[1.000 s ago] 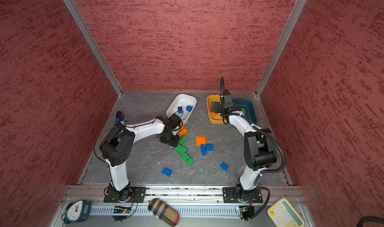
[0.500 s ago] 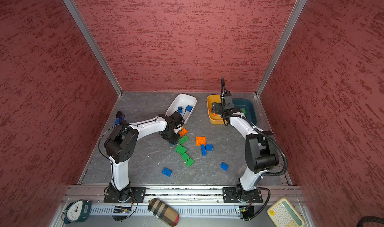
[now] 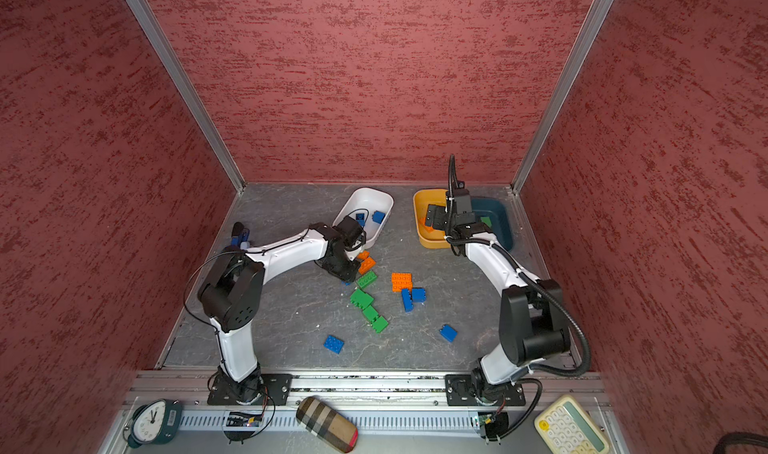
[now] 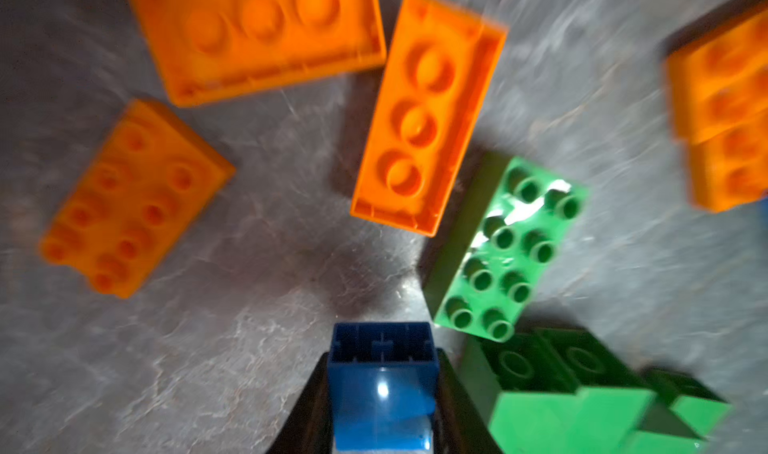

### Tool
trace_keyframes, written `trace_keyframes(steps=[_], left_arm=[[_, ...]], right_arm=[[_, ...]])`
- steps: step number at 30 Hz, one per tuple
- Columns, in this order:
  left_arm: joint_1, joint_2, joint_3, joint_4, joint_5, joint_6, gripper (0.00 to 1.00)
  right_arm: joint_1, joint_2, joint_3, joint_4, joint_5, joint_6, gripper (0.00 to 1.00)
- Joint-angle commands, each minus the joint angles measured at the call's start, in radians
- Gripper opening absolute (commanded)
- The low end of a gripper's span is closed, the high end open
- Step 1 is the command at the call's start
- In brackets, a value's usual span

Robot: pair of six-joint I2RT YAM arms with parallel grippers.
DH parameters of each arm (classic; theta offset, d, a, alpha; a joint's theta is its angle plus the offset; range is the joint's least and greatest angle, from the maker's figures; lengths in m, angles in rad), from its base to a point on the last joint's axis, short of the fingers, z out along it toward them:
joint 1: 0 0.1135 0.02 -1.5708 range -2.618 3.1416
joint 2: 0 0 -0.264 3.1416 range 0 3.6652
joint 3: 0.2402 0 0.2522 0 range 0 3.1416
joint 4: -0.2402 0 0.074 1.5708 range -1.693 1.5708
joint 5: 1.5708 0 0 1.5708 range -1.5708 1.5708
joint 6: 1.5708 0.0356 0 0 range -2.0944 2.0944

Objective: Sort the legos into containers by color
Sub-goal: 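Drop the blue brick into the white tub while the right gripper lowers to the pile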

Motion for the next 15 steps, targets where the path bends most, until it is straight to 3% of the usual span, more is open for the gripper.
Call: trace_keyframes(steps=[1,4,7,12,15], left_arm=[[0.052,-0.088,0.072,0.167,0.055,-0.128,0.21],[0.075,-0.065,0.121,0.268,0.052,-0.199,0.21],[0.086,0.009,0.195,0.317,-0.004,-0.251,0.22],[0.110,0.203,0.385,0.261,-0.048,-0.307,0.23],[0.110,0.308,0.506,0.192,-0.056,-0.322,0.23]], right_arm=[[0.005,-0.098,-0.072,0.067,-0.045,0.004,0.99],[0.005,-0.178,-0.191,0.135,-0.103,0.052,0.99],[0.004,-0.221,-0.274,0.149,-0.235,0.042,0.99],[0.027,-0.266,-0.354,0.041,-0.379,0.088,0.95],[0.077,-0.287,-0.392,-0.029,-0.374,0.140,0.95]])
